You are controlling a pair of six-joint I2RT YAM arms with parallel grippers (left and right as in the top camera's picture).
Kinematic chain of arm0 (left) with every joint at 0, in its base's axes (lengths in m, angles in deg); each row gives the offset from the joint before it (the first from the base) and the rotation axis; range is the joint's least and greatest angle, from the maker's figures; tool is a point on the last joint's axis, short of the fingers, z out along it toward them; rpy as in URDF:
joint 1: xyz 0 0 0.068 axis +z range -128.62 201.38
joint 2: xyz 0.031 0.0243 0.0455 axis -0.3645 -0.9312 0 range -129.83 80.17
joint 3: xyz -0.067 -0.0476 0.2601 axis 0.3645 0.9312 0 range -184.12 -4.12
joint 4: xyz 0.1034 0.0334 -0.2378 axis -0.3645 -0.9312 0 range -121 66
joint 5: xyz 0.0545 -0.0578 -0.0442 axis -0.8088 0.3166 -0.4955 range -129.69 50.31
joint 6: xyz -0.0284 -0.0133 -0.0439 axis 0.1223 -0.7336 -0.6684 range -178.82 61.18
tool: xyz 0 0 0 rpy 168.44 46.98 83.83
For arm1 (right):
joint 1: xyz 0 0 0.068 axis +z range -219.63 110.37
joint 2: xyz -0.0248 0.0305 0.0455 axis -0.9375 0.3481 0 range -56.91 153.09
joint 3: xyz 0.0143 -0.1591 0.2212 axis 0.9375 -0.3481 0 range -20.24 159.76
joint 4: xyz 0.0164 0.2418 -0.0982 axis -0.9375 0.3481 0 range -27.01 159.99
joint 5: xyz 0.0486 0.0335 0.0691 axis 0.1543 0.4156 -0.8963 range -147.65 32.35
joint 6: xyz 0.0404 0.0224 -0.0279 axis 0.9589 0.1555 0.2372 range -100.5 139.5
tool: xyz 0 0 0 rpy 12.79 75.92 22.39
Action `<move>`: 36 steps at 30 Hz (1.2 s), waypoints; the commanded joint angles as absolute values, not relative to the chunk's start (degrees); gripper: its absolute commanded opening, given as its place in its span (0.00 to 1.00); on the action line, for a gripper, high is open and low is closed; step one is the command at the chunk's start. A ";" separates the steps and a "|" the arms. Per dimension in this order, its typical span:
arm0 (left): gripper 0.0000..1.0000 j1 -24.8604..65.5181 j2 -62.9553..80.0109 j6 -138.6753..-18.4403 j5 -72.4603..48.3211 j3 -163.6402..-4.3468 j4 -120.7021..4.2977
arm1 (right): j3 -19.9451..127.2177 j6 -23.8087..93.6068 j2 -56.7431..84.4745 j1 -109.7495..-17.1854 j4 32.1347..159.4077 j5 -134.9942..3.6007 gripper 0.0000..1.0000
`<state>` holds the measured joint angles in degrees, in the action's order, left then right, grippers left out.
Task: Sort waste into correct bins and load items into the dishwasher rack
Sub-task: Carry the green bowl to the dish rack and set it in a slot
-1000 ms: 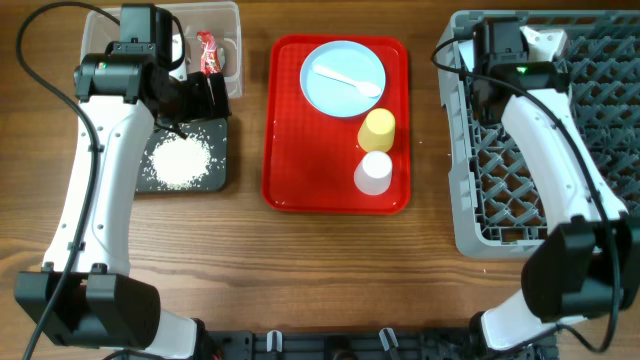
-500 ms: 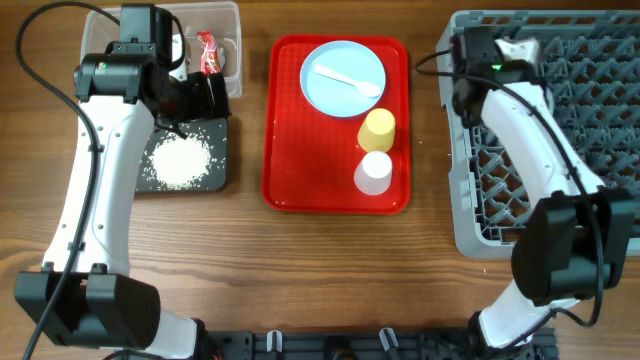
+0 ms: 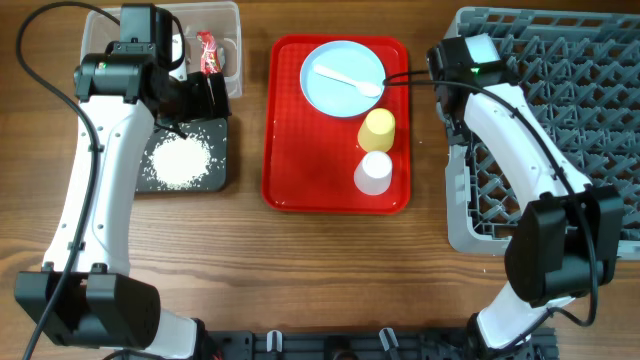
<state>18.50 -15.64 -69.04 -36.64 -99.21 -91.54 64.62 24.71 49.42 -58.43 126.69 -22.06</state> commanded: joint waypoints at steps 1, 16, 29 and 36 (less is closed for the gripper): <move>1.00 18.72 -16.27 -69.59 -36.35 -98.88 -91.59 | 64.47 28.15 50.66 -58.45 128.09 -24.31 0.04; 1.00 18.72 -16.27 -69.59 -36.37 -98.88 -91.59 | 64.49 30.22 50.42 -58.43 131.69 -35.68 0.04; 1.00 18.72 -16.27 -69.59 -36.35 -98.88 -91.59 | 65.76 27.86 37.46 -55.33 123.34 -51.28 1.00; 1.00 18.72 -16.27 -69.59 -36.37 -98.88 -91.59 | 65.56 27.14 38.53 -55.35 118.29 -36.03 0.94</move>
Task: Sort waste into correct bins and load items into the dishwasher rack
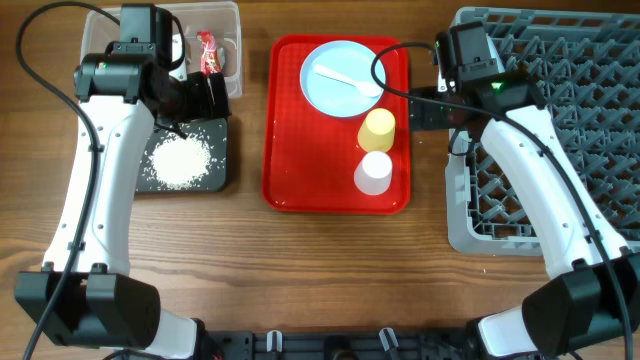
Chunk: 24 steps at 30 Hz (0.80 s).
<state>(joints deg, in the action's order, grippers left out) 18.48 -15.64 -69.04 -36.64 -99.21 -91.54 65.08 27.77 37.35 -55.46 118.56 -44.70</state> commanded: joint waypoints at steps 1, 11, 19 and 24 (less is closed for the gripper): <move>1.00 18.72 -16.27 -69.59 -36.37 -98.88 -91.59 | 65.56 27.14 39.32 -55.35 118.29 -34.76 0.95; 1.00 18.72 -16.27 -69.59 -36.35 -98.88 -91.59 | 65.56 24.19 48.17 -55.35 117.03 -28.18 0.94; 1.00 18.72 -16.27 -69.59 -36.37 -98.88 -91.59 | 65.56 23.99 48.19 -55.46 116.66 -19.90 0.66; 1.00 18.72 -16.27 -69.59 -36.35 -98.88 -91.59 | 65.56 24.17 48.21 -55.68 116.81 -20.38 0.34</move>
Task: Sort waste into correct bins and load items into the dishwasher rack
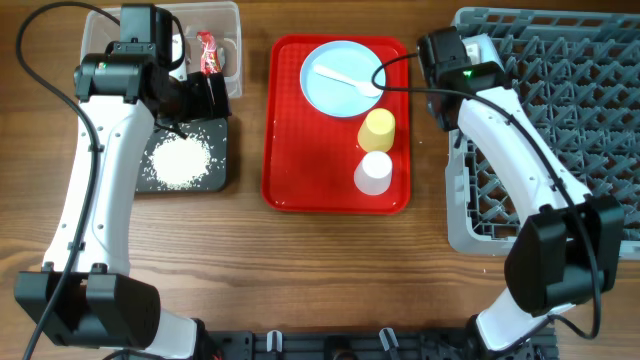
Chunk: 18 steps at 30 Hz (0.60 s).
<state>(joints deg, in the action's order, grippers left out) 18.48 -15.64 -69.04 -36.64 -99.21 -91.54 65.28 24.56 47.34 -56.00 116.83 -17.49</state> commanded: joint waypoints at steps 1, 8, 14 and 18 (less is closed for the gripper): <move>1.00 18.72 -16.27 -69.59 -36.35 -98.88 -91.59 | 65.56 24.15 48.21 -55.72 116.85 -20.38 0.30; 1.00 18.72 -16.27 -69.59 -36.35 -98.88 -91.59 | 65.58 24.01 48.21 -56.55 117.53 -19.87 0.14; 1.00 18.72 -16.27 -69.59 -36.37 -98.88 -91.59 | 65.65 24.01 48.13 -56.79 117.51 -11.39 0.13; 1.00 18.72 -16.27 -69.59 -36.35 -98.88 -91.59 | 65.65 24.01 48.10 -57.01 117.42 -8.09 0.06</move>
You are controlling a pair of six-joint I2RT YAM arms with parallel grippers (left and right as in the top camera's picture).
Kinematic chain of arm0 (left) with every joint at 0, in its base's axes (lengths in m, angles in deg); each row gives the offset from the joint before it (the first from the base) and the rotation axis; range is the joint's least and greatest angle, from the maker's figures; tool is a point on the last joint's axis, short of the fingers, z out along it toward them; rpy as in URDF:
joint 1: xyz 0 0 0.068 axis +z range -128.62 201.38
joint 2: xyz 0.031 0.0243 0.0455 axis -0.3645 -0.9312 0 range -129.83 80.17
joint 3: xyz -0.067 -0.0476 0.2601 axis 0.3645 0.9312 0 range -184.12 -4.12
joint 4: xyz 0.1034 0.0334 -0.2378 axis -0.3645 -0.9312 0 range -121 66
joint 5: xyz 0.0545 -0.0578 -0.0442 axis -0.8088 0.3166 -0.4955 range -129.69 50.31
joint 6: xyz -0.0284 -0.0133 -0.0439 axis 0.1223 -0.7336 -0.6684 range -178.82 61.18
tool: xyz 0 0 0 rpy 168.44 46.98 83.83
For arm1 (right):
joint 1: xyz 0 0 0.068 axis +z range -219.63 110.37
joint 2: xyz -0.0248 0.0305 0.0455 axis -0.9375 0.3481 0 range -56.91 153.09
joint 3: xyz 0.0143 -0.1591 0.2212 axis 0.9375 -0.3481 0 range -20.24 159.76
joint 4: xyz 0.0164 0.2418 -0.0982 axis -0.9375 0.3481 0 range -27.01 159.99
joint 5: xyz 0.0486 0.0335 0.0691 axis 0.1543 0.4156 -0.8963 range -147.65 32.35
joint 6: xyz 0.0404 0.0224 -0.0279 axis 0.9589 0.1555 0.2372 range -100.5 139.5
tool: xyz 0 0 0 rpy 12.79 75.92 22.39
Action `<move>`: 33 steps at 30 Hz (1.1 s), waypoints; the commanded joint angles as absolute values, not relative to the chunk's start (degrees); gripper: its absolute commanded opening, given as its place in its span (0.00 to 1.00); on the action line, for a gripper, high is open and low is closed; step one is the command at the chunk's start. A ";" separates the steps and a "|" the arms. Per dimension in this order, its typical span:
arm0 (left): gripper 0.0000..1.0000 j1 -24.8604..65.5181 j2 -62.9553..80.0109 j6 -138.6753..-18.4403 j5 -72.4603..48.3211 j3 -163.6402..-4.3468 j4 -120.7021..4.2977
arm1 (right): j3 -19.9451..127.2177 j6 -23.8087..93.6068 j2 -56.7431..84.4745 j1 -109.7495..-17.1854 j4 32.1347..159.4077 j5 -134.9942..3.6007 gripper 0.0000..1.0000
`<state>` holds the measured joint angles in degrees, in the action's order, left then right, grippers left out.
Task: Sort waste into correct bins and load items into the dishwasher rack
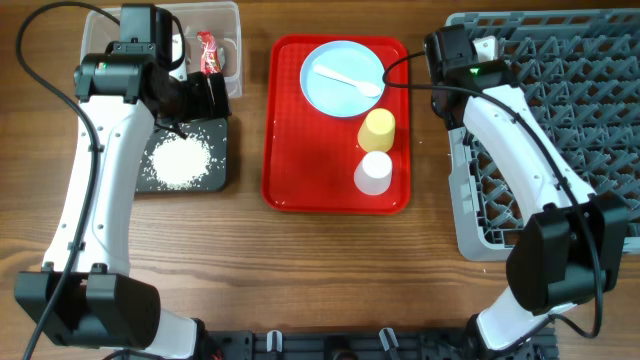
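Observation:
A red tray (300,170) holds a light blue plate (335,85) with a white spoon (350,80) on it, a yellow cup (378,128) and a white cup (374,172). The grey dishwasher rack (560,130) lies at the right. My right gripper (445,62) hangs at the rack's upper left corner, and its wrist hides the fingers. My left gripper (218,95) is over the border between the clear bin (100,25) and the black bin (222,160), open and holding nothing.
A red wrapper (208,52) lies in the clear bin. White crumbs (180,160) cover the floor of the black bin. Bare wooden table (320,270) runs along the front. The right arm's cable loops above the plate's right edge.
My right wrist has moved slightly right, onto the rack's corner. The rack has turned a little, and its lower left corner now sits further right and nearer the front. The left arm is unchanged.
My right gripper was at the rack's upper left corner. Then it was stretched out low beside the yellow cup, at the tray's right edge. After that it was back up beside the plate, and now at the rack corner. The rack has shifted. Tray items and left arm never moved.

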<state>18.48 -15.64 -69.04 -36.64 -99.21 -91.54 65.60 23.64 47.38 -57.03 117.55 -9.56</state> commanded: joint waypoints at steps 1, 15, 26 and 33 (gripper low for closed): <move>1.00 18.72 -16.27 -69.59 -36.37 -98.88 -91.59 | 65.65 24.04 48.10 -57.01 117.29 -7.20 0.06; 1.00 18.72 -16.27 -69.59 -36.35 -98.88 -91.59 | 66.46 18.77 48.08 -57.12 109.92 14.88 0.05; 1.00 18.72 -16.27 -69.59 -36.35 -98.88 -91.59 | 66.41 24.36 48.10 -57.66 120.81 1.70 0.04; 1.00 18.72 -16.27 -69.59 -36.37 -98.88 -91.59 | 66.32 24.50 48.10 -62.58 120.81 7.62 0.04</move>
<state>18.48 -15.64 -69.04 -36.64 -99.21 -91.54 65.84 22.97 48.00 -60.16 120.81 2.90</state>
